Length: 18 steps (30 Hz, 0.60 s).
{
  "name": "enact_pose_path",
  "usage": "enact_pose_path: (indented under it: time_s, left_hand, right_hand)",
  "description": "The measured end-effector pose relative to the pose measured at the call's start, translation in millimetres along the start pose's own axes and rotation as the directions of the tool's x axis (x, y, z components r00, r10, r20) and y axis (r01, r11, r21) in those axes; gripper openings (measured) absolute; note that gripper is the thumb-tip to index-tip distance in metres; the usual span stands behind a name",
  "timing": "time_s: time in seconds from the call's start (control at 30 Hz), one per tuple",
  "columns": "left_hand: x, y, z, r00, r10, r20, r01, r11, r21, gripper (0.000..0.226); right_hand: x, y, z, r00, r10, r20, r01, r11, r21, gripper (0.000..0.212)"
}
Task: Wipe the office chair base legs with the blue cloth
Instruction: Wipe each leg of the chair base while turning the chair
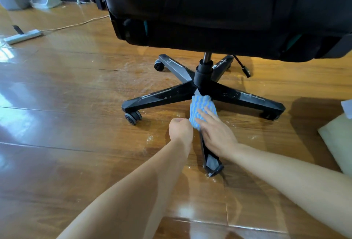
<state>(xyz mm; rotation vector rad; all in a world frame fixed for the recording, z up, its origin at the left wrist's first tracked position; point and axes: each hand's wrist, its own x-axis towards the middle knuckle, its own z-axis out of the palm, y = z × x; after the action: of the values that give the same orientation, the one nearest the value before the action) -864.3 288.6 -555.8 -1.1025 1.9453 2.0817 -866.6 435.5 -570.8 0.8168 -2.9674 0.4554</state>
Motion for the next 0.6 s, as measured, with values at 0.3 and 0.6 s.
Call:
enact_pose_path:
  time_s: [0.3, 0.6]
  left_hand:
    - [6, 6, 10, 1.0, -0.013, -0.006, 0.013, 1.0, -0.001, 0.024]
    - [1, 13, 7, 0.997, 0.023, 0.067, -0.027, 0.998, 0.057, 0.03]
  right_hand:
    - [53, -4, -16, 0.988, 0.131, 0.084, -0.135, 0.989, 0.054, 0.043]
    - [-17, -27, 6, 0.947, 0.281, -0.154, -0.228, 0.929, 0.293, 0.05]
